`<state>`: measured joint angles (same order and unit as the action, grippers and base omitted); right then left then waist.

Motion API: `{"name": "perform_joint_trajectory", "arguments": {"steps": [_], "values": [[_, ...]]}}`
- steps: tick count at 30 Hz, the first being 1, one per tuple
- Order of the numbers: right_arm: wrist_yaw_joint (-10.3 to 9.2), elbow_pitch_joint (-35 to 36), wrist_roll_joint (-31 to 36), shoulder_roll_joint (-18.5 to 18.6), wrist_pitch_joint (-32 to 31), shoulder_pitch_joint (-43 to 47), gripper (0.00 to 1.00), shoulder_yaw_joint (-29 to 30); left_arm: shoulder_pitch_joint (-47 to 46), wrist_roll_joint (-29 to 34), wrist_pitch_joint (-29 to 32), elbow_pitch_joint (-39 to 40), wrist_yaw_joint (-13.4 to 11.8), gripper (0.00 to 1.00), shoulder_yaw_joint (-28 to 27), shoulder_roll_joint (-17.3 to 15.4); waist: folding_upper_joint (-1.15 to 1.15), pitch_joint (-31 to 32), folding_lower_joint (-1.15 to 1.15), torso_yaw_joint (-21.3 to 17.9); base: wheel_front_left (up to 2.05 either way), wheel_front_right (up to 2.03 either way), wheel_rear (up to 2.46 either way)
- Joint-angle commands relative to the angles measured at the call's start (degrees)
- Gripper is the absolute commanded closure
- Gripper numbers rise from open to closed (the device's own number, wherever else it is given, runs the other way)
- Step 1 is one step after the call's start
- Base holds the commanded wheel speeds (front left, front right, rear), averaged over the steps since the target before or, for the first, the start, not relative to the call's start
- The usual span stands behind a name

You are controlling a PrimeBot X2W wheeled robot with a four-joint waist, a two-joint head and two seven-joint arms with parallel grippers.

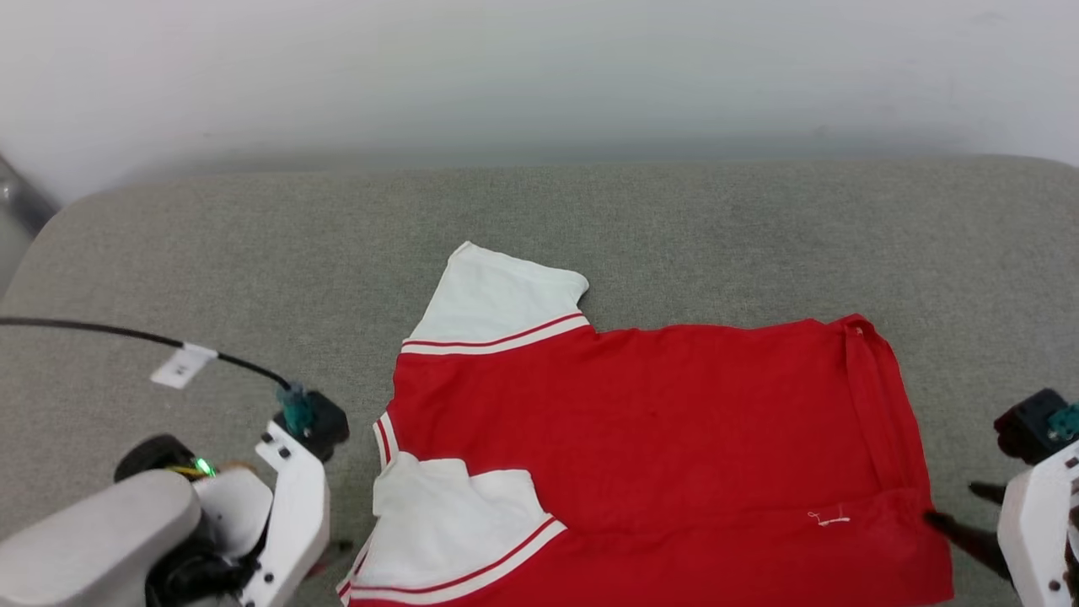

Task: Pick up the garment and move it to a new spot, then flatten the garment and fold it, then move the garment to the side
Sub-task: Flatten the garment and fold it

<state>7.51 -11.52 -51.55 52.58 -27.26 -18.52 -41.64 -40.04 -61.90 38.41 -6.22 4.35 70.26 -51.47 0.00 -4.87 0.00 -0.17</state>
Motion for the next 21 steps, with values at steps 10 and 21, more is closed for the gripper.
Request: {"name": "perform_joint_trajectory", "arguments": {"steps": [10,21], "values": [[-0.05,-0.6,14.0,-8.3,25.2,2.2,0.00,17.9,-8.1,7.7,-12.9,-0.6,-3.8,0.00,-7.3,0.0,0.00,0.9,0.00,-2.0,0.00,0.00,0.00],[-0.06,10.4,32.6,-29.7,40.2,10.3,0.00,39.9,-18.6,9.8,-15.6,-11.7,-3.5,0.00,-12.0,3.4,0.00,-6.3,0.00,-7.9,0.00,0.00,0.00]]}}
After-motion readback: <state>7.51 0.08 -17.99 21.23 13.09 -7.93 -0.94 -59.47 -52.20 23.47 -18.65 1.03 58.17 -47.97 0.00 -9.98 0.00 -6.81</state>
